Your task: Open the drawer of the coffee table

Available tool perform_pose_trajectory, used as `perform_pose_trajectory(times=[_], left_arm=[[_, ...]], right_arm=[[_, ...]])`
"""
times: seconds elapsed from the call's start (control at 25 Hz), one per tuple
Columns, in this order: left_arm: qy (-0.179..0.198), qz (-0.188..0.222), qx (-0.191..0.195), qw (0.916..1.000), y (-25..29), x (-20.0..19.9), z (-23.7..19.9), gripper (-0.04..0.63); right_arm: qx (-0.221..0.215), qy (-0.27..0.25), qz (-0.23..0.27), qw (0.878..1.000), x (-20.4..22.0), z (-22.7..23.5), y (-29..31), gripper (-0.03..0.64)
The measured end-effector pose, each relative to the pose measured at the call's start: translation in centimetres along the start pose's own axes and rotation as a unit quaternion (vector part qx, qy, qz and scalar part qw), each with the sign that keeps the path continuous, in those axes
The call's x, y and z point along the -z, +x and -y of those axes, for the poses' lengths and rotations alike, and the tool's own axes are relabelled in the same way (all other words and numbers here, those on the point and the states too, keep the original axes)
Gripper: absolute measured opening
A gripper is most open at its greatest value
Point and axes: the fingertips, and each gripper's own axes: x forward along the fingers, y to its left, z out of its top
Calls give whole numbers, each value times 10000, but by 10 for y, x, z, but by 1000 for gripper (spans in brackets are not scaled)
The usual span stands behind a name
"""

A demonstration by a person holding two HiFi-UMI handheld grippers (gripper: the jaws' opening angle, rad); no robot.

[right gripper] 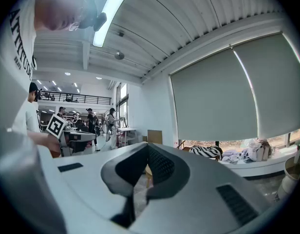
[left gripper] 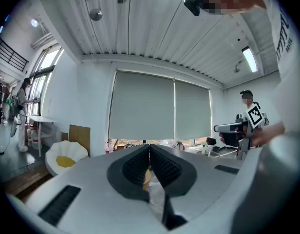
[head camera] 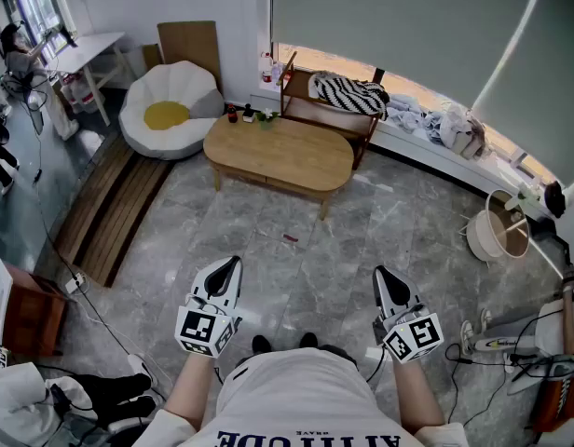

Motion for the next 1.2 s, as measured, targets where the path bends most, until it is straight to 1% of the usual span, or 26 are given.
perform_pose_trajectory(times=[0.4, 0.68, 0.92, 1.08, 1.2], left_arm=[[17, 23, 32, 10000, -2, -1, 0, 20], [-2, 11, 92, 10000, -5, 0, -5, 20], [-15, 4, 187, 9998, -11, 4, -8, 20], [-44, -27, 152, 9999, -23, 9, -21, 20], [-58, -87, 158, 9998, -34, 15, -31, 20]], right_arm=[[15, -3, 41, 10000, -2, -4, -2, 17], [34, 175, 120, 9998, -5, -11, -2, 17], [202, 227, 65, 9995, 0, -16, -6, 17], [385, 240, 86, 9989, 3, -26, -4, 18], [434, 307, 142, 9985, 5, -39, -2, 18]])
